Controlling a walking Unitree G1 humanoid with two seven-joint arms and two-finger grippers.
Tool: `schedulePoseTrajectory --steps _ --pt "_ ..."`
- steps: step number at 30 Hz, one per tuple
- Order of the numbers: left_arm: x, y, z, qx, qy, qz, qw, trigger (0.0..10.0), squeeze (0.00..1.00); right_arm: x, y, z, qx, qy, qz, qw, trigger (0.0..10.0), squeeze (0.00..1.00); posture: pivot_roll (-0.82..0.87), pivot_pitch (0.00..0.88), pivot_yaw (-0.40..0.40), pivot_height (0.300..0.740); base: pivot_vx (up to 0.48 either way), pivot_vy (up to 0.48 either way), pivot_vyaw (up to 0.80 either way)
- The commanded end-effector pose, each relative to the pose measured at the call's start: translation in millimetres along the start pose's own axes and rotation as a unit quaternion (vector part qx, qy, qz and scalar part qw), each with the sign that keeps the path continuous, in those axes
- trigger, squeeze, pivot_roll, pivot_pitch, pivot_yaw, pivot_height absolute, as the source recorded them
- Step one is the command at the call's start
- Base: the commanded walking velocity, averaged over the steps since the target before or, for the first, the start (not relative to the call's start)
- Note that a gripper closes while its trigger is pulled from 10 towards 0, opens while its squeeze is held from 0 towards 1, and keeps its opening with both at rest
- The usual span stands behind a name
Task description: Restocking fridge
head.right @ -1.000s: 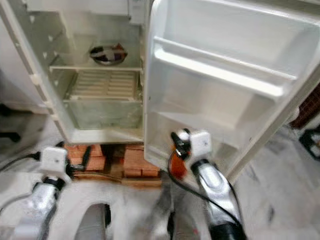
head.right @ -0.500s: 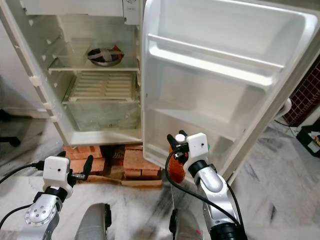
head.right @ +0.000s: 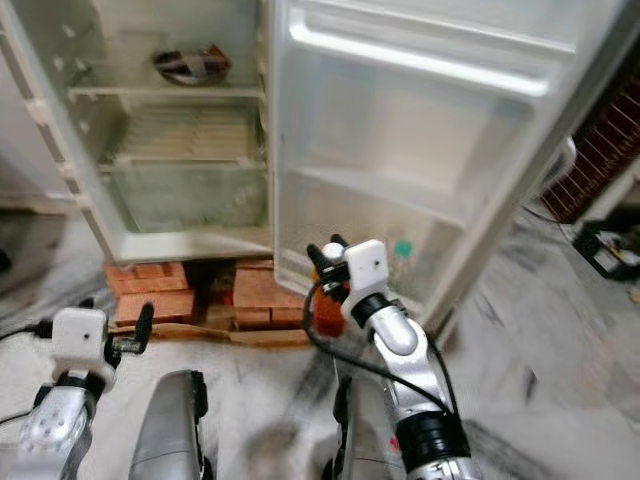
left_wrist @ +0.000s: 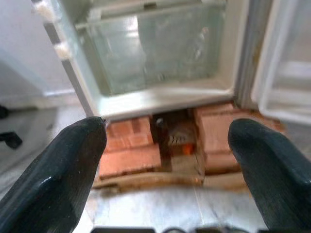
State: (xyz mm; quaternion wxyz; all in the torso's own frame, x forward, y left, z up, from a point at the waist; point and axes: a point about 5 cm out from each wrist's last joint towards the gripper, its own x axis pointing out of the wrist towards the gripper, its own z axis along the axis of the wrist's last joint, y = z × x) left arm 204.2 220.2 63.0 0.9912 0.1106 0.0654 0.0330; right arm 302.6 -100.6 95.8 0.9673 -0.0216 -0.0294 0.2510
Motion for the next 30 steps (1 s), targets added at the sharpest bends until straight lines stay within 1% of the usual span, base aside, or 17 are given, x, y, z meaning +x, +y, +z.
schedulePoseTrajectory --steps 1,3,5,8,9,12,15,16,19,20,21,22,24,25,27,29,30 --pt "-3.6 2.0 10.7 0.016 -0.017 0.001 1.000 10.0 0.00 9.3 1.3 14.8 -0.025 -0.030 0.012 0.999 10.0 0.00 0.09 0.197 -0.105 0.529 0.000 0.000 0.00" --pt "-10.9 5.5 10.1 0.020 -0.010 0.001 1.000 10.0 0.00 17.6 7.2 14.8 -0.039 -0.037 0.019 0.998 10.0 0.00 0.09 0.256 -0.103 0.529 0.000 0.000 0.00" --pt "-17.3 7.7 9.5 0.025 -0.004 0.001 1.000 10.0 0.00 24.6 12.1 18.2 -0.054 -0.045 0.027 0.997 10.0 0.00 0.10 0.271 -0.114 0.529 0.000 0.000 0.00" --pt "-28.9 15.7 11.0 0.030 0.005 0.010 0.999 10.0 0.00 37.4 18.3 33.0 -0.061 -0.070 0.029 0.995 10.0 0.00 0.13 0.312 -0.123 0.529 0.000 0.000 0.00" --pt "-34.8 19.9 11.8 0.030 0.011 0.021 0.999 10.0 0.00 47.1 21.4 42.1 -0.072 -0.085 0.036 0.993 10.0 0.00 0.15 0.339 -0.124 0.529 0.000 0.000 0.00" --pt "-43.5 23.3 13.1 0.034 0.019 0.027 0.999 10.0 0.00 62.2 24.1 57.2 -0.105 -0.109 0.036 0.988 10.0 0.00 0.16 0.354 -0.126 0.529 0.000 0.000 0.00" --pt "-50.2 22.9 14.2 0.035 0.023 0.025 0.999 10.0 0.00 69.3 25.9 66.9 -0.121 -0.126 0.040 0.984 10.0 0.00 0.17 0.378 -0.129 0.529 0.000 0.000 0.00" --pt "-55.1 22.7 15.3 0.039 0.027 0.026 0.999 10.0 0.00 77.1 29.3 74.6 -0.150 -0.134 0.049 0.978 10.0 0.00 0.18 0.393 -0.131 0.529 0.000 0.000 0.00" --pt "-60.2 24.5 17.0 0.041 0.032 0.032 0.998 10.0 0.00 84.4 30.7 84.8 -0.165 -0.145 0.050 0.974 10.0 0.00 0.19 0.406 -0.134 0.529 0.000 0.000 0.00" --pt "-63.7 25.6 17.8 0.043 0.035 0.035 0.998 10.0 0.00 88.3 31.7 93.0 -0.188 -0.160 0.046 0.968 10.0 0.00 0.19 0.422 -0.136 0.529 0.000 0.000 0.00" --pt "-63.7 25.6 17.8 0.043 0.035 0.035 0.998 10.0 0.00 88.3 31.7 93.0 -0.188 -0.160 0.046 0.968 10.0 0.00 0.19 0.422 -0.136 0.529 0.000 0.000 0.00" --pt "-66.9 25.8 17.7 0.045 0.040 0.036 0.998 10.0 0.00 90.9 32.8 100.8 -0.222 -0.182 0.040 0.957 10.0 0.00 0.19 0.430 -0.137 0.529 0.000 0.000 0.00" --pt "-68.1 25.7 17.6 0.045 0.042 0.036 0.997 10.0 0.00 91.3 33.0 103.4 -0.234 -0.190 0.036 0.953 10.0 0.00 0.19 0.430 -0.137 0.529 0.000 0.000 0.00" --pt "-70.9 24.7 17.7 0.045 0.045 0.036 0.997 10.0 0.00 92.1 32.1 109.5 -0.270 -0.209 0.025 0.940 10.0 0.00 0.20 0.430 -0.140 0.529 0.000 0.000 0.00" --pt "-72.5 23.5 17.8 0.045 0.049 0.036 0.997 10.0 0.00 92.6 29.4 112.5 -0.303 -0.220 0.017 0.927 10.0 0.00 0.20 0.432 -0.142 0.529 0.000 0.000 0.00" --pt "-72.5 23.3 17.7 0.045 0.049 0.036 0.997 10.0 0.00 92.7 29.0 112.6 -0.308 -0.220 0.016 0.926 10.0 0.00 0.20 0.432 -0.142 0.529 0.000 0.000 0.00" --pt "-72.5 23.1 17.9 0.045 0.050 0.036 0.997 10.0 0.00 92.4 27.5 112.6 -0.320 -0.223 0.011 0.921 10.0 0.00 0.20 0.433 -0.141 0.529 0.000 0.000 0.00"
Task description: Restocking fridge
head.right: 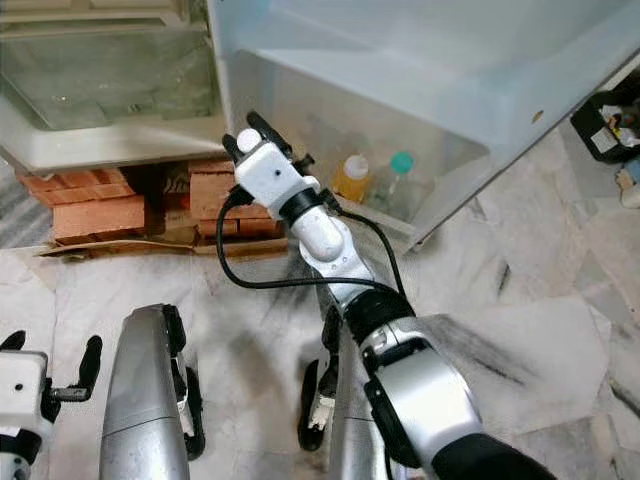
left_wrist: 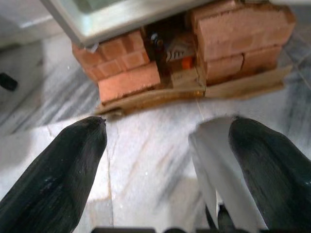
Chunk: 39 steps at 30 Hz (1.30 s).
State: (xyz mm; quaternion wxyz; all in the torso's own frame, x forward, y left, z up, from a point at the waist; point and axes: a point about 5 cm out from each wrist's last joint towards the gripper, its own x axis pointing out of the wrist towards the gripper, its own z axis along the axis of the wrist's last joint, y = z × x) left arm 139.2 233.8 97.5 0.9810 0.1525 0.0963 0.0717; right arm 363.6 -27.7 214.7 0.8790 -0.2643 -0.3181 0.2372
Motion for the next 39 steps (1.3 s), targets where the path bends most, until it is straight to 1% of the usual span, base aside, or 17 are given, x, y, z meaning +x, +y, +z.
schedulePoseTrajectory --steps 1,3,5,7,8,10,12,17,21,22,23,26,27,30,36,38,39 --pt "-4.8 -1.5 -2.7 0.005 0.015 -0.002 1.000 10.0 0.00 -4.5 0.2 -3.9 -0.026 -0.006 0.005 1.000 10.0 0.00 0.21 0.436 -0.142 0.529 0.000 0.000 0.00" --pt "-4.3 0.2 -0.6 0.006 0.009 0.006 1.000 10.0 0.00 -6.3 -1.9 -6.2 -0.039 -0.004 0.000 0.999 10.0 0.00 0.20 0.437 -0.143 0.529 0.000 0.000 0.00" --pt "-4.8 2.0 0.4 0.006 0.008 0.013 1.000 10.0 0.00 -8.3 0.0 -7.6 -0.040 -0.007 0.009 0.999 10.0 0.00 0.20 0.437 -0.143 0.529 0.000 0.000 0.00" --pt "-6.9 2.0 -0.3 0.009 0.011 0.013 1.000 10.0 0.00 -13.0 8.1 -8.5 -0.060 -0.017 0.022 0.998 10.0 0.00 0.21 0.438 -0.143 0.529 0.000 0.000 0.00" --pt "-7.5 1.9 -0.5 0.009 0.012 0.013 1.000 10.0 0.00 -14.4 10.8 -9.6 -0.061 -0.017 0.026 0.998 10.0 0.00 0.21 0.439 -0.142 0.529 0.000 0.000 0.00" --pt "-8.7 1.9 -0.7 0.010 0.013 0.012 1.000 10.0 0.00 -16.5 14.5 -12.2 -0.059 -0.010 0.028 0.998 10.0 0.00 0.22 0.442 -0.141 0.529 0.000 0.000 0.00" --pt "-10.6 1.2 -0.3 0.012 0.016 0.007 1.000 10.0 0.00 -23.7 23.5 -21.9 -0.054 0.022 0.033 0.998 10.0 0.00 0.22 0.453 -0.135 0.529 0.000 0.000 0.00" --pt "-14.1 1.3 0.3 0.014 0.018 0.004 1.000 10.0 0.00 -32.7 29.9 -30.4 -0.061 0.044 0.031 0.997 10.0 0.00 0.24 0.458 -0.128 0.529 0.000 0.000 0.00" --pt "-15.3 2.0 0.8 0.016 0.020 0.004 1.000 10.0 0.00 -35.2 29.6 -33.6 -0.076 0.051 0.021 0.996 10.0 0.00 0.24 0.461 -0.125 0.529 0.000 0.000 0.00" --pt "-16.3 2.3 0.6 0.017 0.022 0.003 1.000 10.0 0.00 -34.5 27.8 -33.6 -0.083 0.051 0.012 0.995 10.0 0.00 0.25 0.467 -0.123 0.529 0.000 0.000 0.00" --pt "-18.2 2.8 -0.3 0.020 0.026 0.002 0.999 10.0 0.00 -28.3 23.5 -29.3 -0.097 0.038 -0.007 0.995 10.0 0.00 0.25 0.470 -0.121 0.529 0.000 0.000 0.00" --pt "-20.2 3.3 -0.4 0.021 0.028 0.000 0.999 10.0 0.00 -15.7 17.5 -19.2 -0.099 0.018 -0.031 0.994 10.0 0.00 0.25 0.475 -0.119 0.529 0.000 0.000 0.00" --pt "-21.3 3.4 -0.1 0.022 0.030 0.000 0.999 10.0 0.00 -8.5 14.3 -13.9 -0.098 0.010 -0.043 0.994 10.0 0.00 0.26 0.477 -0.119 0.529 0.000 0.000 0.00" --pt "-25.8 4.0 -0.3 0.023 0.033 0.001 0.999 10.0 0.00 -2.8 10.7 -10.5 -0.092 0.011 -0.059 0.994 10.0 0.00 0.26 0.483 -0.120 0.529 0.000 0.000 0.00" --pt "-35.0 2.4 -1.5 0.022 0.045 -0.004 0.999 10.0 0.00 1.7 7.5 -10.2 -0.098 0.022 -0.077 0.992 10.0 0.00 0.26 0.504 -0.118 0.529 0.000 0.000 0.00" --pt "-37.1 1.4 -1.7 0.022 0.049 -0.007 0.999 10.0 0.00 1.9 6.5 -12.8 -0.093 0.038 -0.083 0.992 10.0 0.00 0.26 0.510 -0.117 0.529 0.000 0.000 0.00" --pt "-38.0 1.1 -1.8 0.022 0.051 -0.008 0.998 10.0 0.00 0.2 6.2 -16.5 -0.081 0.055 -0.087 0.991 10.0 0.00 0.26 0.512 -0.118 0.529 0.000 0.000 0.00"
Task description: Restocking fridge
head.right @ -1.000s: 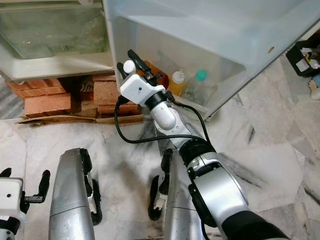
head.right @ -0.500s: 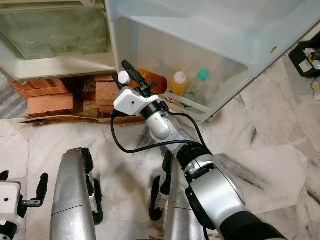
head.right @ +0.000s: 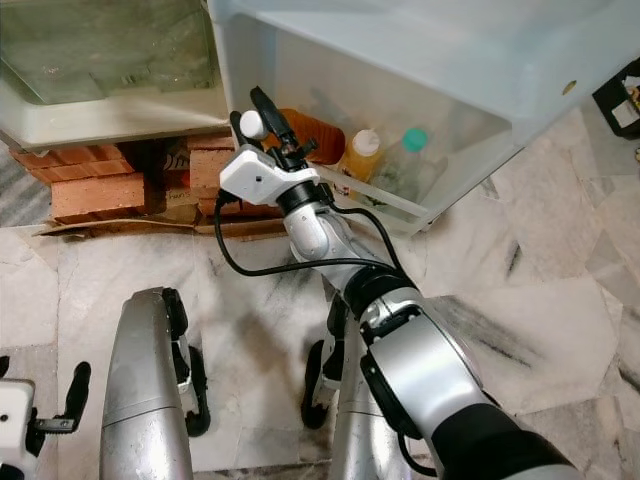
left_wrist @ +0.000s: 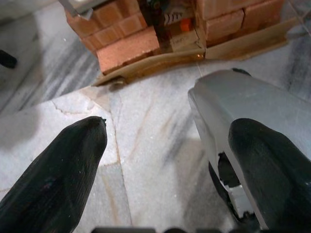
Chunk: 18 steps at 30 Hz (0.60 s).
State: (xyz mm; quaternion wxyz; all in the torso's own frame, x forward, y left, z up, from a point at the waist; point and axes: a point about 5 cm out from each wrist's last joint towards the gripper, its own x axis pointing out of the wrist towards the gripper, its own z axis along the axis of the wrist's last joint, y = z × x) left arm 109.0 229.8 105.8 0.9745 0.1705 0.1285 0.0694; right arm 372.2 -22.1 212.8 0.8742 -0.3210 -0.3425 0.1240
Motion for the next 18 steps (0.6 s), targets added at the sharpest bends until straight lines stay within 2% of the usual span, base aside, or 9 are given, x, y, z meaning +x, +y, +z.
schedulePoseTrajectory --steps 1,4,5,10,18 --pt "-7.5 -1.5 -4.6 0.001 0.021 -0.004 1.000 10.0 0.00 -9.4 3.7 -13.4 0.016 0.047 0.001 0.999 10.0 0.00 0.26 0.514 -0.119 0.529 0.000 0.000 0.00" --pt "-8.3 -1.4 -6.0 0.002 0.025 -0.006 1.000 10.0 0.00 -27.0 7.6 -38.3 0.058 0.146 0.004 0.988 10.0 0.00 0.26 0.520 -0.121 0.529 0.000 0.000 0.00" --pt "-8.3 -0.9 -6.3 0.002 0.026 -0.006 1.000 10.0 0.00 -41.0 7.9 -53.8 0.069 0.197 0.004 0.978 10.0 0.00 0.27 0.520 -0.121 0.529 0.000 0.000 0.00" --pt "-8.2 -0.1 -7.1 0.003 0.029 -0.008 1.000 10.0 0.00 -51.6 -0.5 -67.9 0.072 0.232 -0.011 0.970 10.0 0.00 0.26 0.519 -0.119 0.529 0.000 0.000 0.00" --pt "0.1 -3.0 -9.8 0.002 0.029 -0.019 0.999 10.0 0.00 -62.2 -32.7 -92.7 0.059 0.296 -0.056 0.952 10.0 0.00 0.25 0.496 -0.110 0.529 0.000 0.000 0.00"
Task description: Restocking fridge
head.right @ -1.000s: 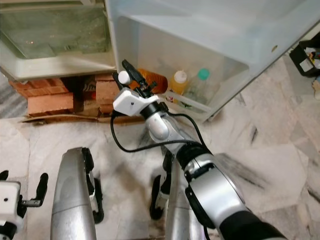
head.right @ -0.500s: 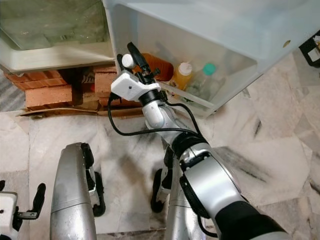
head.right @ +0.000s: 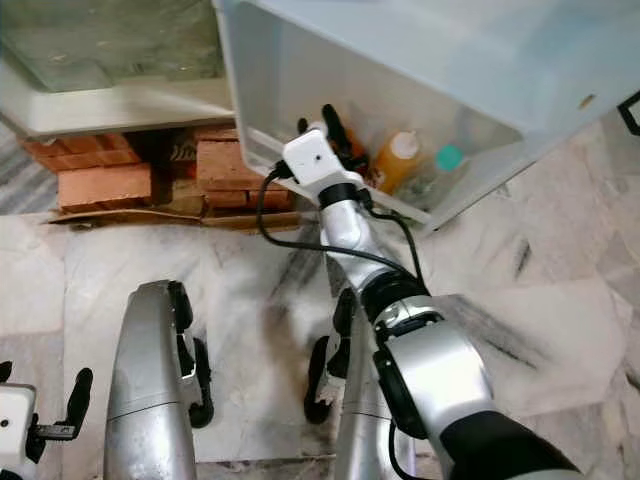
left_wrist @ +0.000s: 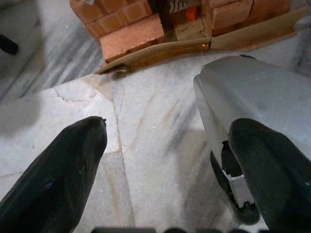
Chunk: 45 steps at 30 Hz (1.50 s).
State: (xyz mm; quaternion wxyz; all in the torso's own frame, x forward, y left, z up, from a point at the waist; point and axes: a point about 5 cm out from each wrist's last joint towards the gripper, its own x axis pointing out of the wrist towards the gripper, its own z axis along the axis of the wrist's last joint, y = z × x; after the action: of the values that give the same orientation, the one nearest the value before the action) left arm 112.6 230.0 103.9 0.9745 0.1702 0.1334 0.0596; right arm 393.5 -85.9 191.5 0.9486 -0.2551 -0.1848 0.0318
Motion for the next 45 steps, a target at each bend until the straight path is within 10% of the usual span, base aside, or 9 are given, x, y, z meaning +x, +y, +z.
schedulePoseTrajectory --steps 1,13,26,40,45 --pt "-2.0 -2.5 -9.6 0.000 0.026 -0.011 1.000 10.0 0.00 -22.2 -13.9 -49.6 -0.010 0.122 -0.016 0.992 10.0 1.00 0.25 0.489 -0.107 0.529 0.000 0.000 0.00" --pt "10.2 3.5 -15.3 0.012 0.025 -0.014 1.000 10.0 0.00 -9.4 -27.8 -37.5 0.006 0.101 -0.036 0.994 10.0 1.00 0.25 0.450 -0.091 0.529 0.000 0.000 0.00" --pt "52.4 7.2 -14.9 0.015 -0.008 -0.004 1.000 10.0 0.00 18.0 -32.5 6.3 0.153 0.025 -0.003 0.988 10.0 1.00 0.18 0.306 -0.082 0.529 0.000 0.000 0.00" --pt "118.1 -8.4 14.8 -0.015 -0.078 -0.025 0.997 10.0 0.00 -0.8 -41.3 -4.7 0.237 -0.005 0.050 0.970 10.0 1.00 0.02 0.175 -0.035 0.529 0.000 0.000 0.00" --pt "129.5 -24.5 22.8 -0.039 -0.090 -0.054 0.994 10.0 0.00 -39.8 -38.1 -17.8 0.272 -0.003 0.030 0.962 10.0 1.00 -0.03 0.122 -0.001 0.529 0.000 0.000 0.00"
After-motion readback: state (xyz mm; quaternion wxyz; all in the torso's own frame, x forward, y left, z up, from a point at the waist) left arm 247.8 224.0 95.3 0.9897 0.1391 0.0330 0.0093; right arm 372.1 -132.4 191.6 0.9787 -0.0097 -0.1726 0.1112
